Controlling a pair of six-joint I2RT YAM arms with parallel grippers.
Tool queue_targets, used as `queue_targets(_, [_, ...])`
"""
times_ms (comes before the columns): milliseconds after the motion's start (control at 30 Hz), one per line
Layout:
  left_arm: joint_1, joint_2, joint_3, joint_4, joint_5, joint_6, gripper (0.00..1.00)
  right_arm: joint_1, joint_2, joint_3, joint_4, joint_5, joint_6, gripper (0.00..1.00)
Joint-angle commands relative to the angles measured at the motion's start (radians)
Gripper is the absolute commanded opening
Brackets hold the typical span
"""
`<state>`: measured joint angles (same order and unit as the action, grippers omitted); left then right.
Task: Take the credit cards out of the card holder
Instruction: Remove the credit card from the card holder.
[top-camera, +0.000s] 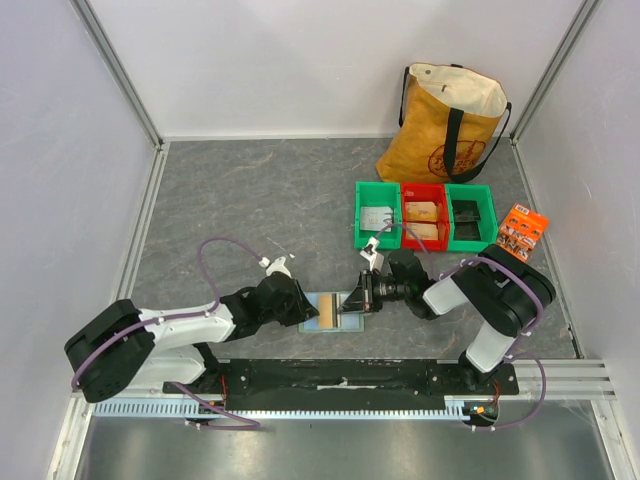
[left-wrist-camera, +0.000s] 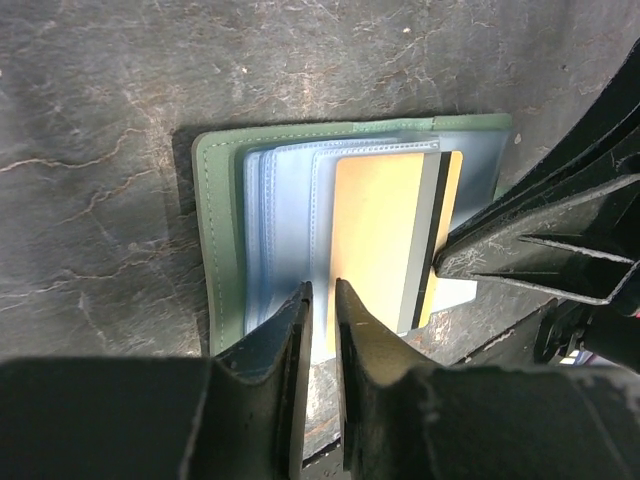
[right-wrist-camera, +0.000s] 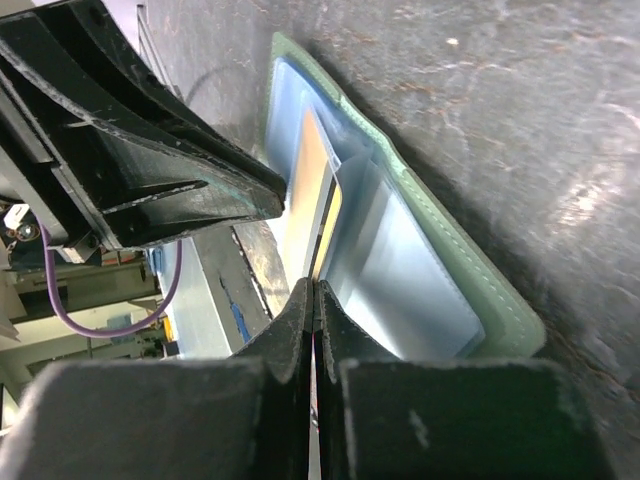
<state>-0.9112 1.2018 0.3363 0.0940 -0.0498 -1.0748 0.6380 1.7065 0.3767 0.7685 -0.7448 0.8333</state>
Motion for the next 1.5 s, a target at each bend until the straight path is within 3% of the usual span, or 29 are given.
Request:
queue_targets(0, [0.000,0.045,-0.008,-0.129,-0.044,0.032,0.21,-0.026,-0.044,-0.006,-0.093,0.002,-0.085,0.00])
queue_targets(133, [0.000,0.042,-0.011,-0.128,-0.044,0.032,0.20,-0.029,-0.094,0.014,-0.218,0.039,-0.145,0.01])
queue_targets(233, [0.000,0.048,-0.005,-0.126,-0.041,0.035,0.19,-0.029,-0.096,0.024,-0.221,0.051,-0.137,0.14])
queue_targets(333, [0.000,0.053,-0.002,-0.123,-0.033,0.038,0.18,-0.029,-0.084,0.030,-0.207,0.053,-0.123,0.21])
queue_targets(667, [0.000,0.062,-0.006,-0.102,-0.016,0.036,0.16,-0.009,-0.013,0.037,-0.107,0.048,-0.060,0.24])
queue_targets(833, [-0.002,0.065,-0.011,-0.097,-0.015,0.036,0.16,-0.006,0.013,0.030,-0.034,0.024,-0.025,0.19])
queue_targets(967, [0.000,0.062,-0.026,-0.099,-0.027,0.027,0.15,-0.009,0.004,0.021,-0.035,0.010,-0.028,0.01])
queue_targets(1100, [0.000,0.058,-0.060,-0.050,-0.039,0.003,0.13,-0.046,-0.028,-0.008,-0.067,0.001,-0.049,0.00])
queue_targets(1467, [0.002,-0.014,-0.076,-0.071,-0.067,0.001,0.14,-0.196,-0.318,-0.021,-0.487,0.028,-0.256,0.00])
